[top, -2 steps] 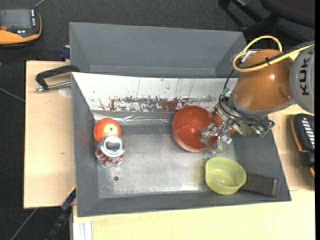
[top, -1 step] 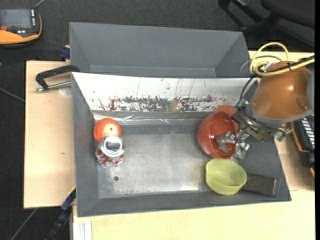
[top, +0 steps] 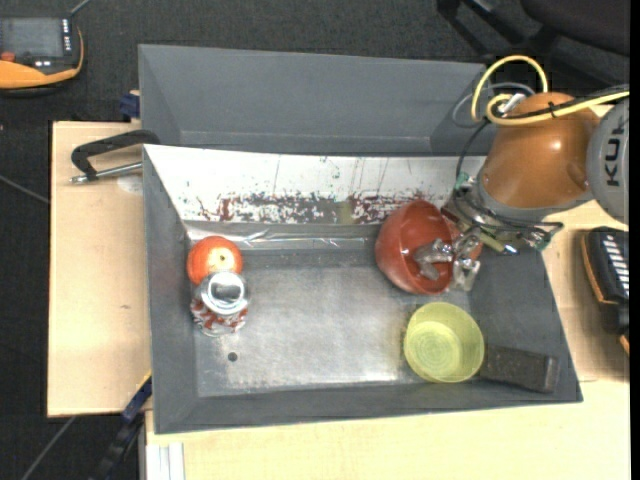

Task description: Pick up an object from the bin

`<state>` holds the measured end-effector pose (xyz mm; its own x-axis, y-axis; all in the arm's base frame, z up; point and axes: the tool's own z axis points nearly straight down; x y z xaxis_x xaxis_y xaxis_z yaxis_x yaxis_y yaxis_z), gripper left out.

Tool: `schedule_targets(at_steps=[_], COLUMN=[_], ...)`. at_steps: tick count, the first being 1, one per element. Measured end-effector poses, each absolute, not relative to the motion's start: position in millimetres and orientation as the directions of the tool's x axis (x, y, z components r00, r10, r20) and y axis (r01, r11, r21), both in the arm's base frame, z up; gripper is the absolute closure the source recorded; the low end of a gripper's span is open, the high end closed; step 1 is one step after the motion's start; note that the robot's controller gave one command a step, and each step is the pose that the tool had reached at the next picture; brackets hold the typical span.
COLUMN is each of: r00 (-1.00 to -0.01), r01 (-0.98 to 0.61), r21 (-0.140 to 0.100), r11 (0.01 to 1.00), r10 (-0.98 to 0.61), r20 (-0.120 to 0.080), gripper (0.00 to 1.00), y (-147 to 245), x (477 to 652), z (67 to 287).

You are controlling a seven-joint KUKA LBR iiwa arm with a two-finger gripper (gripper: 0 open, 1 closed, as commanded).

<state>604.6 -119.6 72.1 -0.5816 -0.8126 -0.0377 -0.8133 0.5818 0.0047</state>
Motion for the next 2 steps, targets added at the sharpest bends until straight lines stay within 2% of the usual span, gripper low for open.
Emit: schedule_targets(at_steps=[1,2], r00=[-0.583,-0.254], r01=[-0.812,-0.967], r21=[0.005,-0.020], r11=[0.584,0.255], r10=[-0.811,-0.966], r20=[-0.044,-0.048], gripper=[1.00,1.00], y=[-21,1], x=[598.9,596.5], z=[72,237])
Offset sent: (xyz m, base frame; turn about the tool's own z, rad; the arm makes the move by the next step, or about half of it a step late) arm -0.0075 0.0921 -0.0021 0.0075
